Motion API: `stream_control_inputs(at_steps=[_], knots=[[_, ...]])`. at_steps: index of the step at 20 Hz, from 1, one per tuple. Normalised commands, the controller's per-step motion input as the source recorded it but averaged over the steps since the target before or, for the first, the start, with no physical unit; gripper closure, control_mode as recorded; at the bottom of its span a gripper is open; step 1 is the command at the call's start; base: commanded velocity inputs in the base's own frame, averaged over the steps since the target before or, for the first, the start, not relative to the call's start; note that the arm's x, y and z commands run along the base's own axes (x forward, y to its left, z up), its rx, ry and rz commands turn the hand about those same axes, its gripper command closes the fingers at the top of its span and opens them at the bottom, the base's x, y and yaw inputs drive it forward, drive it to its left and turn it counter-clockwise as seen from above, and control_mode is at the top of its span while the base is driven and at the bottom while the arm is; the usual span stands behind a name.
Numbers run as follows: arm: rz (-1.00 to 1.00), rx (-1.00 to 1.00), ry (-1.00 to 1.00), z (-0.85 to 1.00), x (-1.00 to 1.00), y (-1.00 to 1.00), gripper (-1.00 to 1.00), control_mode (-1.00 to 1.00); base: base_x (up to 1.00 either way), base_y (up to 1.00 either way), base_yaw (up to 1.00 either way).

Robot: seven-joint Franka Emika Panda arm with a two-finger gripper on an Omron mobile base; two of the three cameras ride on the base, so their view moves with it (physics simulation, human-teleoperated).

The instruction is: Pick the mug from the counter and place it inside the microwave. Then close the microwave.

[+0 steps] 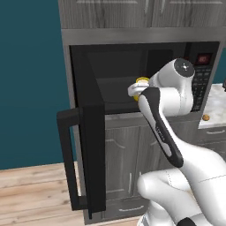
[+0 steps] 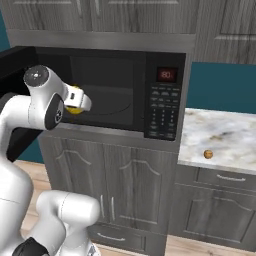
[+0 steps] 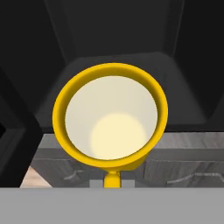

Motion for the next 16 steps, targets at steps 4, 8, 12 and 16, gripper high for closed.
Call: stream_control_inputs(at_steps=[4, 8, 12, 16], knots=[[0.00, 0.00, 0.00, -0.32, 0.31, 0.00, 1.00, -1.00, 0.00, 0.00, 0.00], [0.00, 0.00, 0.00, -0.22, 0.28, 0.00, 1.00, -1.00, 0.00, 0.00, 0.00], [0.00, 0.00, 0.03, -0.03, 0.40, 0.00, 1.00, -1.00, 0.00, 0.00, 0.00], [0.00, 0.00, 0.07, 0.00, 0.52, 0.00, 1.00, -1.00, 0.00, 0.00, 0.00]])
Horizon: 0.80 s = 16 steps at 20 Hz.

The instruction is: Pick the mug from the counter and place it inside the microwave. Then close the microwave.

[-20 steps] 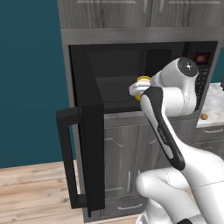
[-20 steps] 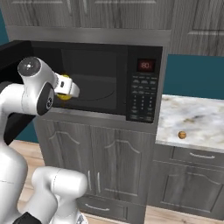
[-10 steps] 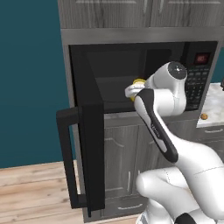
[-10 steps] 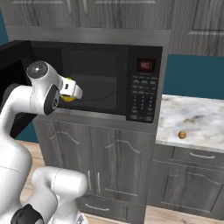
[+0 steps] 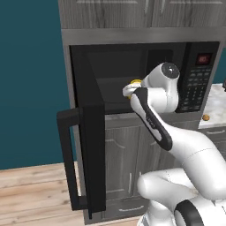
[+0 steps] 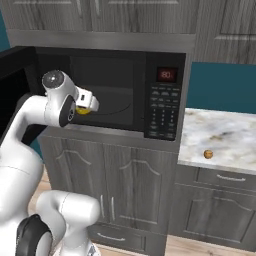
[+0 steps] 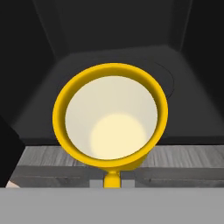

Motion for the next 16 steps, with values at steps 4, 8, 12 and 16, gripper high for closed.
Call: stream_control_inputs(at_steps=[4, 8, 12, 16], knots=[[0.00, 0.00, 0.10, 0.00, 0.42, 0.06, 1.00, -1.00, 0.00, 0.00, 0.00], [0.00, 0.00, 0.04, 0.00, 0.33, 0.03, 1.00, -1.00, 0.00, 0.00, 0.00], [0.00, 0.00, 0.00, -0.11, 0.28, 0.07, 1.00, -1.00, 0.00, 0.00, 0.00], [0.00, 0.00, 0.00, -0.17, 0.24, 0.12, 1.00, -1.00, 0.00, 0.00, 0.00]])
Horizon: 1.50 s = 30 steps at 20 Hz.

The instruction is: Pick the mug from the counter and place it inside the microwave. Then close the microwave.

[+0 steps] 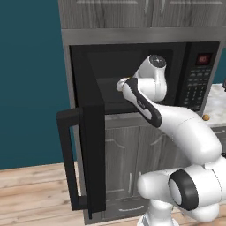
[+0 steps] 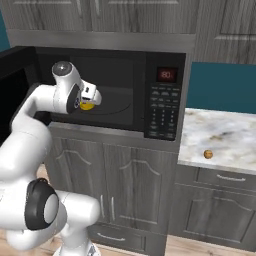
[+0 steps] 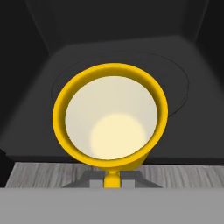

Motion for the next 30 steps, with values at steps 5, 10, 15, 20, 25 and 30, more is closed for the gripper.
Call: stream_control_inputs(at_steps=[5, 10, 15, 20, 25, 30], knots=[[0.00, 0.00, 0.00, -0.08, 0.26, 0.12, 1.00, -1.00, 0.00, 0.00, 0.00], [0.00, 0.00, 0.00, 0.00, 0.33, 0.02, 1.00, -1.00, 0.00, 0.00, 0.00], [0.00, 0.00, 0.00, -0.09, 0.36, 0.00, 1.00, -1.00, 0.00, 0.00, 0.00], [0.00, 0.00, 0.00, -0.07, 0.22, 0.00, 1.00, -1.00, 0.00, 0.00, 0.00], [0.00, 0.00, 0.02, -0.15, 0.19, 0.00, 1.00, -1.00, 0.00, 0.00, 0.00], [0.00, 0.00, 0.04, -0.21, 0.27, 0.00, 1.00, -1.00, 0.00, 0.00, 0.00]])
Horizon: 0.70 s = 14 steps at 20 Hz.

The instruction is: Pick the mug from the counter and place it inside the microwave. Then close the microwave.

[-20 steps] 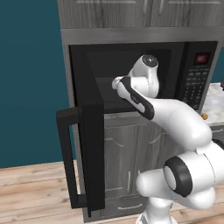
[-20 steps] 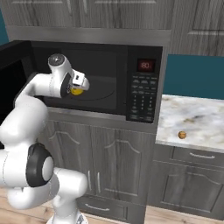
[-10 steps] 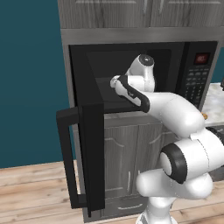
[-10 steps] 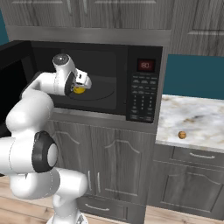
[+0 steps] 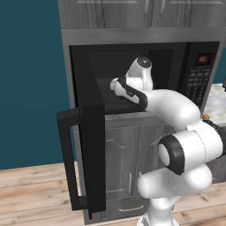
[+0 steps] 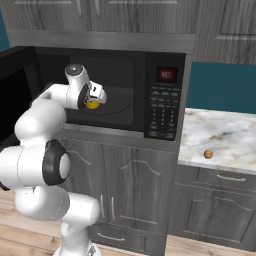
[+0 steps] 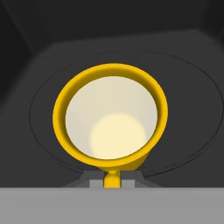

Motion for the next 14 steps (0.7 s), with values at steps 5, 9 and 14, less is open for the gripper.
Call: stream_control_inputs(at_steps=[5, 9, 14], knots=[[0.00, 0.00, 0.03, -0.12, 0.33, 0.02, 1.00, -1.00, 0.00, 0.00, 0.00], [0.00, 0.00, 0.05, -0.14, 0.32, 0.02, 1.00, -1.00, 0.00, 0.00, 0.00], [0.00, 0.00, 0.06, -0.20, 0.21, 0.06, 1.00, -1.00, 0.00, 0.00, 0.00]])
